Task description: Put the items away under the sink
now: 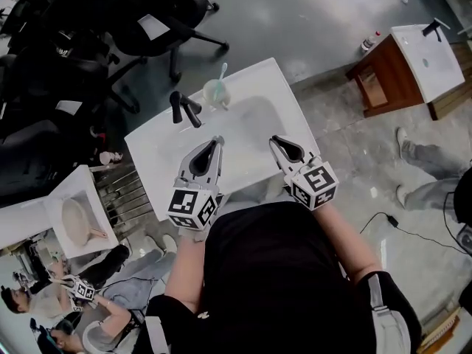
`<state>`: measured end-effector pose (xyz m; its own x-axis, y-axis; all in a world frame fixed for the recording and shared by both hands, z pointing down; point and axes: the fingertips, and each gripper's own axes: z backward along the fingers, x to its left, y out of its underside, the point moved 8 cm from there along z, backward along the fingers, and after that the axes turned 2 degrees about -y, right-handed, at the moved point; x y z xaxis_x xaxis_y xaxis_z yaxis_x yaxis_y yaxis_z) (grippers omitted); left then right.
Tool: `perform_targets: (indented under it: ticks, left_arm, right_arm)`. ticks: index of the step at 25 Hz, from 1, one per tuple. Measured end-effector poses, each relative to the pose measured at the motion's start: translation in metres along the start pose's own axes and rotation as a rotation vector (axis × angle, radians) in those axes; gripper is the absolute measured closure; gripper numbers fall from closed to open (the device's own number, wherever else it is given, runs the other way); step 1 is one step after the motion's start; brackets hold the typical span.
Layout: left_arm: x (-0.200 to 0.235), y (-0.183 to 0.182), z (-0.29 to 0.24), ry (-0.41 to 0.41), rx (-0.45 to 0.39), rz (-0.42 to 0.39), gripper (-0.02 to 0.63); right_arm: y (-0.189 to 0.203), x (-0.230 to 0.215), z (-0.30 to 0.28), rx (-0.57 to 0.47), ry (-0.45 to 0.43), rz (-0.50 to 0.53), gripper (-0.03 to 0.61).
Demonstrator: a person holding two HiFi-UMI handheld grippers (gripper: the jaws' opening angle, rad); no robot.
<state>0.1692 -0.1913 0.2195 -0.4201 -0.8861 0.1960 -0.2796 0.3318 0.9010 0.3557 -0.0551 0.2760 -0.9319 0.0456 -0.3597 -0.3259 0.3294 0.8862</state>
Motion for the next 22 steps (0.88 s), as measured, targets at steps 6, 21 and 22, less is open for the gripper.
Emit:
perform_targets:
  ticks: [6, 21, 22]
  left_arm:
    - [0.016, -0.006, -0.03, 0.059, 0.049, -0.039, 0.589]
    - [0.053, -0.013, -0.114, 0.083, 0.191, -0.039, 0.514]
    - [0.056, -0.013, -0.12, 0.077, 0.199, -0.034, 0.508]
  right_arm:
    - [0.009, 0.003, -0.03, 0.008, 0.015, -0.004, 0.537]
    - [0.031, -0.008, -0.102, 0.027, 0.022, 0.0, 0.537]
    - [0.032, -0.008, -0.107, 0.029, 0.023, 0.002, 0.537]
